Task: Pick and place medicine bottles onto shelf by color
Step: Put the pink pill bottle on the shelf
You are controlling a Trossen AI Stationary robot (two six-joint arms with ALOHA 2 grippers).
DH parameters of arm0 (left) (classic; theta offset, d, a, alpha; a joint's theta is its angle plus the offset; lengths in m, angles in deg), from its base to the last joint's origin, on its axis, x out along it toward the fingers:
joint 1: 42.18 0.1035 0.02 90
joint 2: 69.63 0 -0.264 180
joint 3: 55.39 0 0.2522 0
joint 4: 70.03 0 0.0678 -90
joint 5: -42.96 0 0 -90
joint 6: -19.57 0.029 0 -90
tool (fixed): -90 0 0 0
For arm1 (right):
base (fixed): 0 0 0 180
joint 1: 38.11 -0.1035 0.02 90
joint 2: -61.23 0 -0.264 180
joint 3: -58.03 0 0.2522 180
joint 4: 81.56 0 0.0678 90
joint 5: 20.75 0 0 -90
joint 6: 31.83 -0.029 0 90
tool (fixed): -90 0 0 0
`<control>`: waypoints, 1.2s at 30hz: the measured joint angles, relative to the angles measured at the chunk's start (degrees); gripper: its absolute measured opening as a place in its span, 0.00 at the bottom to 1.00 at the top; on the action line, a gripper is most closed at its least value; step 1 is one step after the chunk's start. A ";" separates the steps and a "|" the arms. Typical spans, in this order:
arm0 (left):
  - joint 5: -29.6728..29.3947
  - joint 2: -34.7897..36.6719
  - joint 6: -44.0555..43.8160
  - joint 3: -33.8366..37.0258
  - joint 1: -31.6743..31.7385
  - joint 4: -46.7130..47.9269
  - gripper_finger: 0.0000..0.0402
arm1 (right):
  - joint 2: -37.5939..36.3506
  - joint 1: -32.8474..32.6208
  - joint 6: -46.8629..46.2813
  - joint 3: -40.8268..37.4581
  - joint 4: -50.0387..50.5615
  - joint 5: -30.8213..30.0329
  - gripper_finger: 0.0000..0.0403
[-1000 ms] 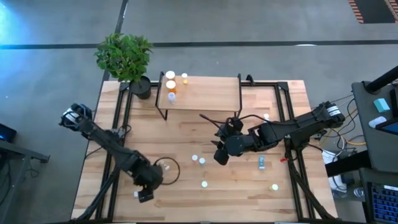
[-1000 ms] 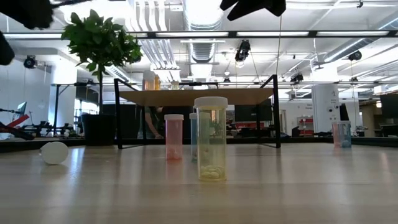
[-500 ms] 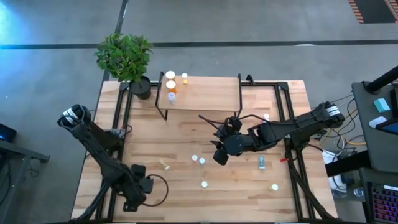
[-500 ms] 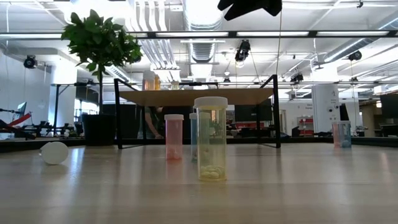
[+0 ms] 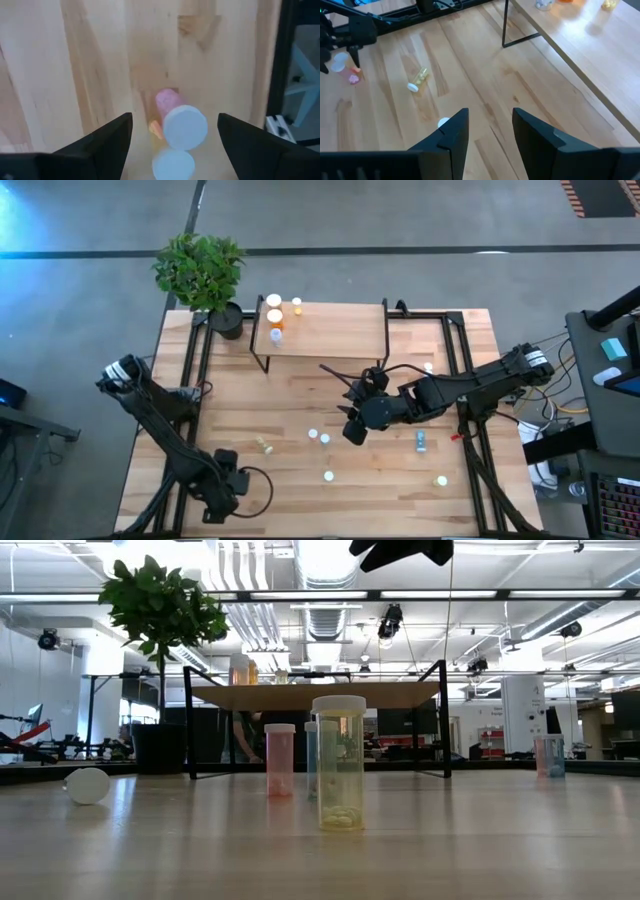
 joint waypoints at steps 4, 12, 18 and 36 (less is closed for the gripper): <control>-0.04 -0.38 -0.01 0.00 0.02 0.09 0.69 | 0.00 0.01 -0.35 0.00 -0.17 0.02 0.36; 0.72 0.03 -0.02 -0.70 0.02 0.50 0.56 | 0.00 0.51 -0.80 0.00 -0.20 0.07 0.36; 0.70 0.07 -0.01 -0.19 0.02 0.64 0.49 | 0.00 0.87 -1.11 0.00 -0.22 0.07 0.36; -0.76 0.09 -1.57 -0.55 0.02 0.63 0.48 | -0.02 1.38 -0.10 0.02 -0.20 0.03 0.36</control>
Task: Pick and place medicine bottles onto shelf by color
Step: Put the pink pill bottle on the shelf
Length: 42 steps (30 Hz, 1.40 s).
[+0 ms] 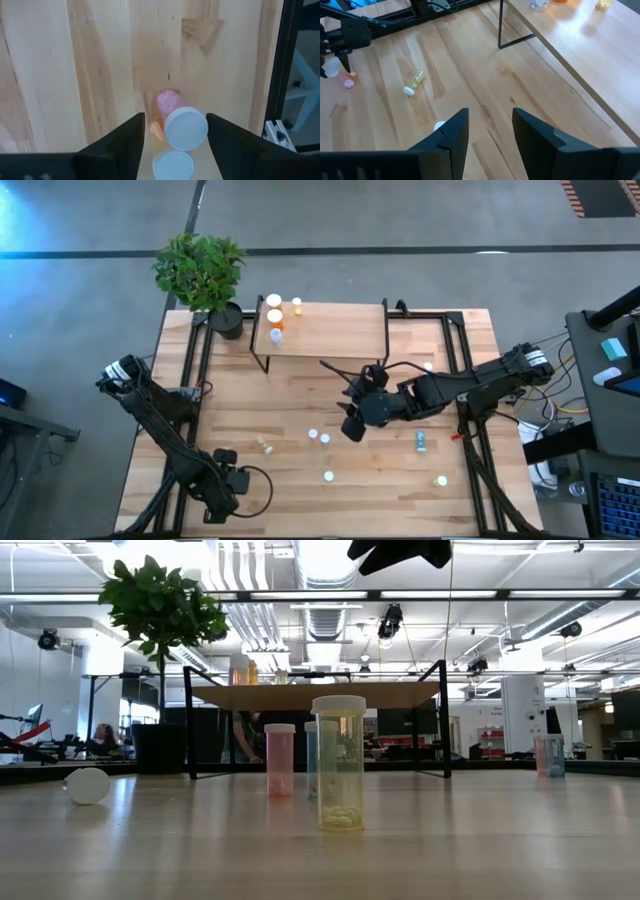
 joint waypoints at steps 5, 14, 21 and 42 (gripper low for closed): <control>0.18 0.00 -0.20 0.00 0.00 0.00 0.45 | 0.00 0.22 0.24 0.00 0.00 -0.03 0.36; 0.23 0.00 -1.64 -0.04 0.03 -0.02 0.28 | 0.00 0.41 0.70 0.00 -0.02 0.10 0.36; 1.03 0.00 -3.03 -1.36 1.76 0.04 0.25 | -1.01 1.10 1.72 0.00 0.54 0.10 0.36; -2.41 0.02 13.84 -30.47 35.46 26.90 0.25 | -19.99 1.40 -0.35 -0.41 27.95 -4.48 0.36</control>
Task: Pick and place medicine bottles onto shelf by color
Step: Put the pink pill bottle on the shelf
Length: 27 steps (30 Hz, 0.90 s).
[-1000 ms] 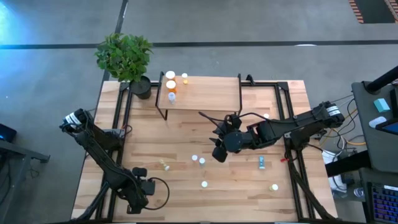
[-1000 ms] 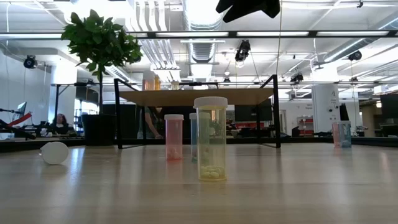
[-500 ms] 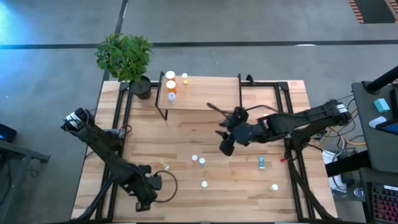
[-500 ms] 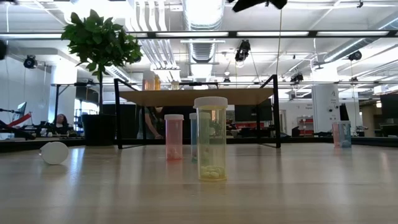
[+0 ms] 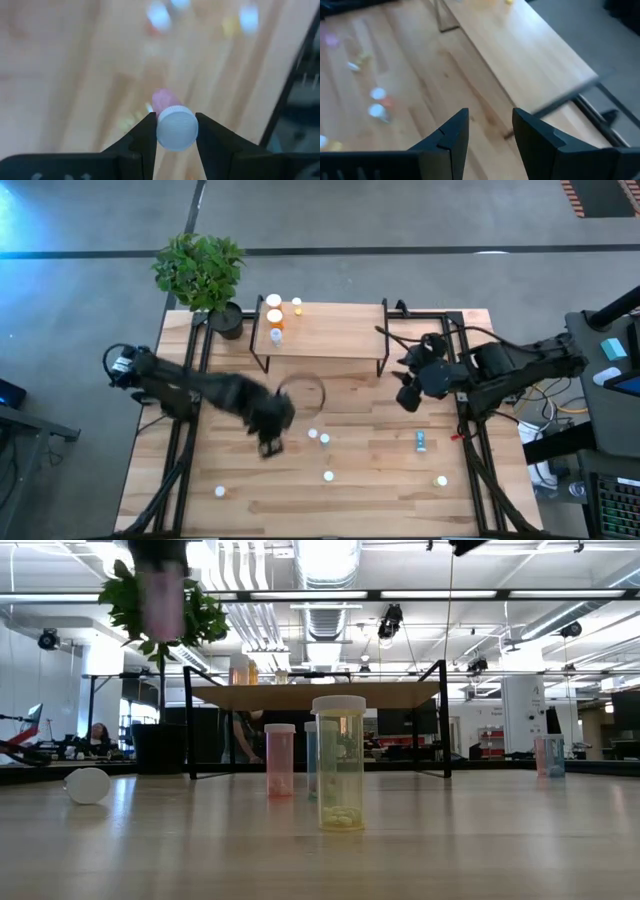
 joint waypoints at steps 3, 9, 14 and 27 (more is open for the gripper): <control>-1.00 -0.03 0.20 -5.30 6.97 1.20 0.25 | -0.96 0.00 -2.66 -0.59 4.17 -1.37 0.36; -1.32 -4.88 2.24 -17.92 19.29 8.27 0.25 | -1.94 -0.02 -6.60 -2.11 10.53 -2.02 0.36; -1.25 -12.53 10.02 -29.17 27.82 16.87 0.25 | -2.27 -0.02 -8.78 -3.46 11.72 -2.06 0.36; -1.00 -25.98 31.50 -43.72 43.36 17.49 0.25 | -2.43 0.40 -18.15 -3.99 11.92 -2.79 0.36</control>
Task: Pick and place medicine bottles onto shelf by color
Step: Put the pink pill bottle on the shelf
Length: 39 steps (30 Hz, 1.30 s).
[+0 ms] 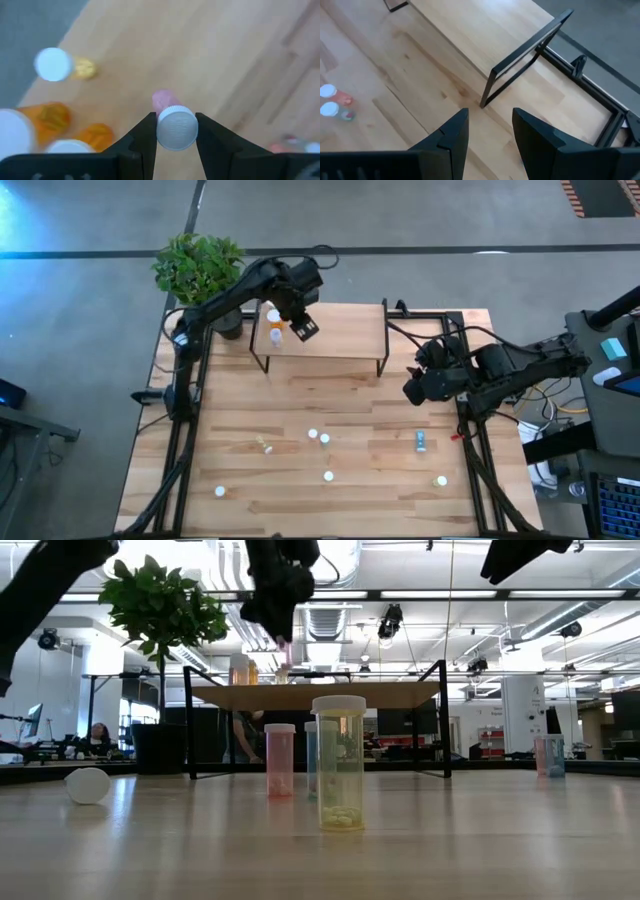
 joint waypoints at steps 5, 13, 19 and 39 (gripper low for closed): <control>0.01 -2.22 3.60 0.27 2.32 0.67 0.25 | 0.00 0.65 -2.45 0.00 0.04 -0.15 0.36; -0.40 -2.98 7.84 0.45 3.88 0.42 0.25 | 0.02 0.65 -3.28 0.00 0.04 -1.74 0.36; -2.10 -3.19 8.70 0.46 5.24 0.22 0.25 | 0.02 1.83 -1.21 0.00 0.07 -2.49 0.36; -2.20 -4.47 8.75 0.45 6.34 -0.90 0.27 | 0.02 2.97 -0.09 0.00 0.07 -3.25 0.36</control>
